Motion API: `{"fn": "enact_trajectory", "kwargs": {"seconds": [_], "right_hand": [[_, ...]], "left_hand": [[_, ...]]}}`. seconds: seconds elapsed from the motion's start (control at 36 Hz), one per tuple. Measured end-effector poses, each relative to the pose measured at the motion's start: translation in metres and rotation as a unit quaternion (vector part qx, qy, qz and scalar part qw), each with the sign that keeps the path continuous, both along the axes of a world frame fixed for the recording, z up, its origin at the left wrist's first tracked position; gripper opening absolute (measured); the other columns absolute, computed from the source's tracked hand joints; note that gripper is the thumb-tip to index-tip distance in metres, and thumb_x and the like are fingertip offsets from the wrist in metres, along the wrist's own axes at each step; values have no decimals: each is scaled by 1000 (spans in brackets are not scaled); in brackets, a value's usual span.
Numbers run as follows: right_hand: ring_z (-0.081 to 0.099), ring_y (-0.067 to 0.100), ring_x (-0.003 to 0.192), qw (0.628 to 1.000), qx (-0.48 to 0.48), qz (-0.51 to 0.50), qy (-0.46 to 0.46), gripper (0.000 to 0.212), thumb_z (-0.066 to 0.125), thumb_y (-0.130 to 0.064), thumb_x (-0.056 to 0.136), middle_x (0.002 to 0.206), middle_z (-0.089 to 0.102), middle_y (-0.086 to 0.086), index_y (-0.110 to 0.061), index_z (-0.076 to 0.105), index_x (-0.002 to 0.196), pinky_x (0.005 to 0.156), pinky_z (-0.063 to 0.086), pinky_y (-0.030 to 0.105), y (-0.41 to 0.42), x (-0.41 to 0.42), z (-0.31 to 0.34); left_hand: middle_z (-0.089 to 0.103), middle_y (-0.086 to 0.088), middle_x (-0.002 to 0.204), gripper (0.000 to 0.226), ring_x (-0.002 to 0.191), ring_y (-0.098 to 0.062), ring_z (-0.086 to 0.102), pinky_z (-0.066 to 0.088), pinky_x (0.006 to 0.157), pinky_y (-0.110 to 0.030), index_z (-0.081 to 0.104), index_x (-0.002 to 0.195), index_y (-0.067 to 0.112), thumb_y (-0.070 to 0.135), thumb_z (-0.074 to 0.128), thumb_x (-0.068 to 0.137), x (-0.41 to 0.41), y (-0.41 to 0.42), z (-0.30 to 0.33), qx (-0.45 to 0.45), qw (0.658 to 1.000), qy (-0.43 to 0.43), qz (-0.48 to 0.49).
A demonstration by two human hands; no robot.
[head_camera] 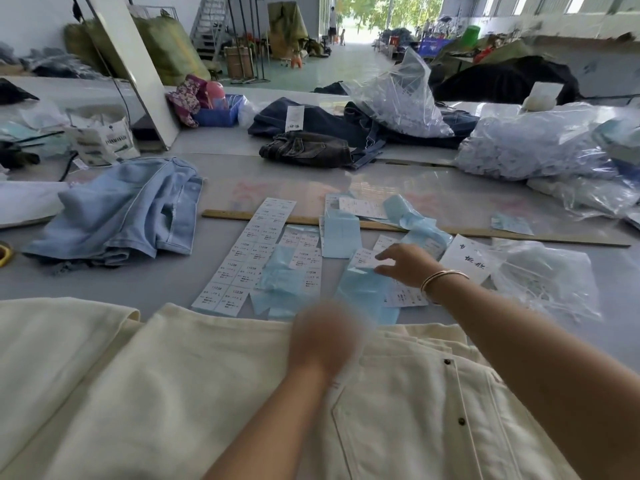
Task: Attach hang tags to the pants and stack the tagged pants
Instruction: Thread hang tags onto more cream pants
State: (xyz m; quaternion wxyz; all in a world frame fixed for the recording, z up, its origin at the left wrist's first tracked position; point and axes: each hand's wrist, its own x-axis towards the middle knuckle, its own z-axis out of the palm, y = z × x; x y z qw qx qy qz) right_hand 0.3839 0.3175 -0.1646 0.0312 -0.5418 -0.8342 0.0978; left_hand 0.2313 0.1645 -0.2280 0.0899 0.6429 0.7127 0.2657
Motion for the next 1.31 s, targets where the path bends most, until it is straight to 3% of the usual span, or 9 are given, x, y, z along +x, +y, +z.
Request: {"fn": "enact_trajectory", "kwargs": {"seconds": [0.25,0.36,0.47,0.58,0.69,0.83,0.94,1.14,1.31], "right_hand": [[62,32,90,998,26,-56,-19,25,50,-20,93,103,68,15,-9,72,98,82,52,39,2,-6,-12],[61,35,93,978,57,-155,128,27,48,-14,94,100,68,22,1,70,99,82,48,38,19,4,-3],[65,26,74,811,47,-329,482,23,56,-15,92,96,69,16,-1,69,105,72,57,32,29,26,25],[66,10,53,598,-5,-335,728,5,62,-9,90,81,66,9,-6,66,90,51,52,16,-12,35,46],[71,15,66,539,-37,-265,798,7,60,-3,90,68,71,7,-6,64,85,65,57,23,-82,35,35],[71,16,80,575,-24,-231,785,4,66,-10,85,80,74,7,-12,69,85,72,55,19,-165,29,-2],[68,9,84,766,138,-137,612,13,71,-14,80,87,73,-4,-26,70,85,77,51,18,-205,22,-25],[62,-3,96,859,220,5,462,13,63,-7,84,101,66,-11,-16,70,92,77,51,14,-232,7,-46],[65,0,81,892,213,37,396,9,67,-10,79,96,69,-10,-15,72,85,63,53,22,-235,-2,-52]], "left_hand": [[66,4,116,32,108,-15,57,30,101,-28,63,115,19,30,45,90,-1,0,2,9,1000,-3,-6],[68,0,116,33,109,-19,59,32,102,-32,64,118,17,26,50,89,0,-1,3,13,1000,-12,-8],[70,-3,113,32,108,-22,59,30,106,-32,66,117,18,26,52,89,-2,1,7,-15,999,-44,19],[71,-8,103,21,101,-27,59,44,92,-32,71,104,16,25,57,92,-9,2,18,-47,963,-262,44],[74,5,91,13,84,-15,69,53,65,-26,70,87,25,26,59,93,-20,-5,37,-37,853,-511,97],[73,-8,104,21,100,-30,67,53,92,-50,68,107,17,28,54,97,-15,-25,40,-70,797,-594,83],[71,-17,98,19,87,-35,68,55,81,-50,65,102,13,24,49,100,12,-50,29,-109,752,-637,133],[68,-15,105,26,99,-33,64,50,91,-47,64,105,10,24,42,102,18,-60,28,-68,861,-484,138],[68,-17,100,27,91,-30,65,51,75,-33,60,99,8,22,37,103,20,-62,27,-57,850,-503,146]]}}
